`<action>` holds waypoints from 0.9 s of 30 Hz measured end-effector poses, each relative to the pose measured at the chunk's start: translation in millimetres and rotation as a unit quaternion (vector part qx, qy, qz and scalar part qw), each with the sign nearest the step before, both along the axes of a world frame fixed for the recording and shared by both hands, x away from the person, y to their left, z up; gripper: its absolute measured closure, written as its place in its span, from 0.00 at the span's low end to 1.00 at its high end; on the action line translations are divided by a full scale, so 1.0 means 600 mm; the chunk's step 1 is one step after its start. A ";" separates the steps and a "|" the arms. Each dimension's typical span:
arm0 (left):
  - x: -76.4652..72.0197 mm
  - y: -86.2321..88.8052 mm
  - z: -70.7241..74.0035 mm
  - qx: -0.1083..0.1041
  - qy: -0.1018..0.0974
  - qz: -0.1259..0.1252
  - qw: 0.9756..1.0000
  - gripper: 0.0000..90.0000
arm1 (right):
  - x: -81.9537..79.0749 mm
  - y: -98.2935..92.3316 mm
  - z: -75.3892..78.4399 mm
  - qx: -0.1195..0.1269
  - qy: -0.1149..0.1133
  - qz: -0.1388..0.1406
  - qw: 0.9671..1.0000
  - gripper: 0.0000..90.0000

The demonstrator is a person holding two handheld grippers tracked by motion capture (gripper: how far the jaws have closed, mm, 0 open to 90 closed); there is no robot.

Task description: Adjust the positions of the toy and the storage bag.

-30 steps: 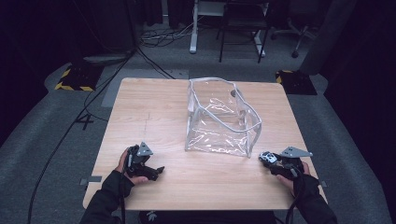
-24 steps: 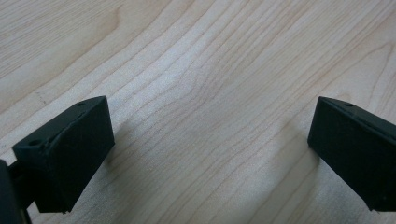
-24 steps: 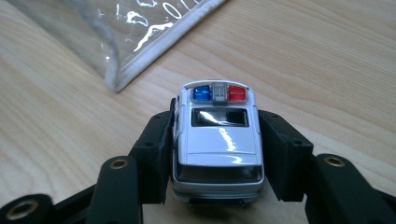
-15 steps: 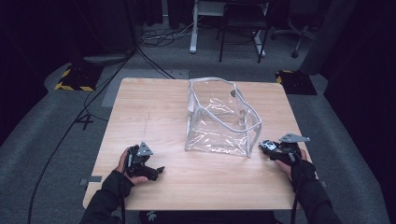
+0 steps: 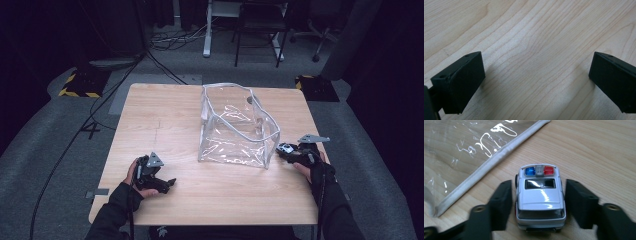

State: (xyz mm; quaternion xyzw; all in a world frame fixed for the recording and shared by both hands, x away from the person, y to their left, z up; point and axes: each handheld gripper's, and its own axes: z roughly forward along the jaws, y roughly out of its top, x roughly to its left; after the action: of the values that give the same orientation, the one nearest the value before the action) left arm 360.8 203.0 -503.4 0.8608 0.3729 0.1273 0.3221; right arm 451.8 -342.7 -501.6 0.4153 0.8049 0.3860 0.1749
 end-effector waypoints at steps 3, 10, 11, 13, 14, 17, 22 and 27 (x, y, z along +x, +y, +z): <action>0.000 0.000 0.000 0.000 0.000 0.000 1.000 0.01 | -0.004 0.001 -0.001 -0.013 -0.003 0.001 1.000 0.38; 0.000 0.000 0.000 0.000 0.000 0.000 1.000 0.01 | -0.012 -0.004 -0.001 -0.025 -0.007 0.001 1.000 0.36; 0.000 0.000 0.000 0.000 0.000 0.000 1.000 0.01 | -0.012 -0.005 0.000 -0.026 -0.005 0.001 1.000 0.33; 0.000 0.000 0.000 0.000 0.000 0.000 1.000 0.01 | -0.012 -0.007 0.000 -0.027 0.000 -0.001 1.000 0.29; 0.000 0.000 0.000 0.000 0.000 0.000 1.000 0.01 | -0.013 -0.010 0.000 -0.029 -0.002 0.008 1.000 0.29; 0.000 0.000 0.000 0.000 0.000 0.000 1.000 0.01 | -0.013 -0.010 -0.001 -0.027 -0.005 0.008 1.000 0.29; 0.000 0.000 0.000 -0.001 0.000 0.001 1.000 0.01 | -0.008 -0.009 0.000 -0.020 -0.004 0.004 1.000 0.36; 0.000 0.000 0.000 -0.001 0.000 0.001 1.000 0.01 | -0.009 -0.008 0.000 -0.014 -0.010 0.010 1.000 0.53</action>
State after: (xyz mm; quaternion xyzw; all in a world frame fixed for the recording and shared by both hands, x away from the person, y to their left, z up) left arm 360.8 203.0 -503.5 0.8602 0.3736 0.1273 0.3229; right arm 446.5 -347.8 -501.6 0.4007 0.8128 0.3805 0.1844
